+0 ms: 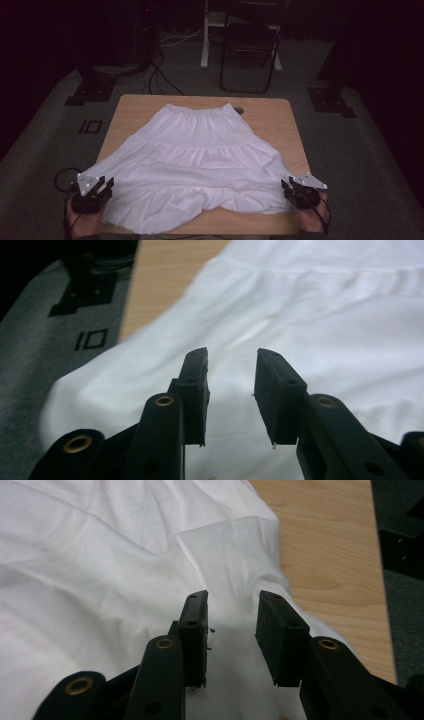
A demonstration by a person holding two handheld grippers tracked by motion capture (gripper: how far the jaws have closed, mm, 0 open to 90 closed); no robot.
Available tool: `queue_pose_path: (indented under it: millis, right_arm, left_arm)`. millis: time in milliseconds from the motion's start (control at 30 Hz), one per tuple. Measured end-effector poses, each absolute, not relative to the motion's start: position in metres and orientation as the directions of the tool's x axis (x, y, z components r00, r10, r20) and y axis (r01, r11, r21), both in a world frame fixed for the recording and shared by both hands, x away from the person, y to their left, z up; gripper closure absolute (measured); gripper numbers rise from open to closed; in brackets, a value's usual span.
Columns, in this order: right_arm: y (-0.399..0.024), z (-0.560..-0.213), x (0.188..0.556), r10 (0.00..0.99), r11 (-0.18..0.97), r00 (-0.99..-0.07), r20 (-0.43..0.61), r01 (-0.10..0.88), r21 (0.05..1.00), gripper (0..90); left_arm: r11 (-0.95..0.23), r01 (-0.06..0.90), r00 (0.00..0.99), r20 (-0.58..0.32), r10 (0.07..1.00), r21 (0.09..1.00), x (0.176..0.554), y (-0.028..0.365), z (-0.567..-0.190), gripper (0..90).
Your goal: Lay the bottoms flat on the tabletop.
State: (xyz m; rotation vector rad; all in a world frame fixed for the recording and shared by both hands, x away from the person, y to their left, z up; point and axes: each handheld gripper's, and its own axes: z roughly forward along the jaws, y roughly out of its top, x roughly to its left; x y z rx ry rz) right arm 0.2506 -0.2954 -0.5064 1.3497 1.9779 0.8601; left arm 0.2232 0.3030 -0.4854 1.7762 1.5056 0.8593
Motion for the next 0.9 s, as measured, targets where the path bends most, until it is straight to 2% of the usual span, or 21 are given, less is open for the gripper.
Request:
queue_pose_path:
  millis: [33, 133, 267, 533, 600, 633, 667, 900]
  right_arm:
    - [-0.298, -0.504, 0.245, 0.942, 0.284, -0.314, -0.120, 0.554, 0.782, 66.7]
    - [-0.300, -0.503, 0.242, 0.943, 0.283, -0.309, -0.122, 0.551, 0.785, 67.3]
    - [-0.297, -0.503, 0.244, 0.939, 0.290, -0.321, -0.125, 0.542, 0.789, 67.7]
    - [-0.285, -0.504, 0.250, 0.927, 0.317, -0.351, -0.135, 0.535, 0.783, 67.5]
    - [-0.285, -0.504, 0.251, 0.925, 0.321, -0.353, -0.138, 0.534, 0.782, 67.4]
    - [-0.283, -0.506, 0.255, 0.927, 0.316, -0.351, -0.132, 0.542, 0.779, 66.2]
    - [-0.282, -0.508, 0.256, 0.927, 0.316, -0.351, -0.131, 0.545, 0.777, 65.3]
    - [-0.277, -0.514, 0.268, 0.926, 0.323, -0.353, -0.135, 0.553, 0.768, 60.0]
  left_arm:
    - [-0.135, 0.560, 0.177, 0.042, 0.983, 0.817, 0.218, 0.287, -0.484, 64.3]
    - [-0.167, 0.565, 0.219, 0.048, 0.975, 0.808, 0.216, 0.275, -0.486, 62.8]
    - [-0.229, 0.568, 0.323, 0.041, 0.945, 0.790, 0.208, 0.243, -0.495, 61.7]
    - [-0.327, 0.573, 0.472, 0.024, 0.882, 0.751, 0.201, 0.194, -0.517, 59.1]
    - [-0.327, 0.573, 0.472, 0.024, 0.882, 0.751, 0.201, 0.194, -0.517, 58.8]
    - [-0.362, 0.557, 0.544, 0.001, 0.839, 0.747, 0.198, 0.170, -0.524, 57.7]
    - [-0.379, 0.549, 0.565, 0.003, 0.825, 0.745, 0.198, 0.163, -0.526, 57.1]
    - [-0.434, 0.502, 0.654, 0.000, 0.756, 0.748, 0.201, 0.123, -0.531, 51.8]
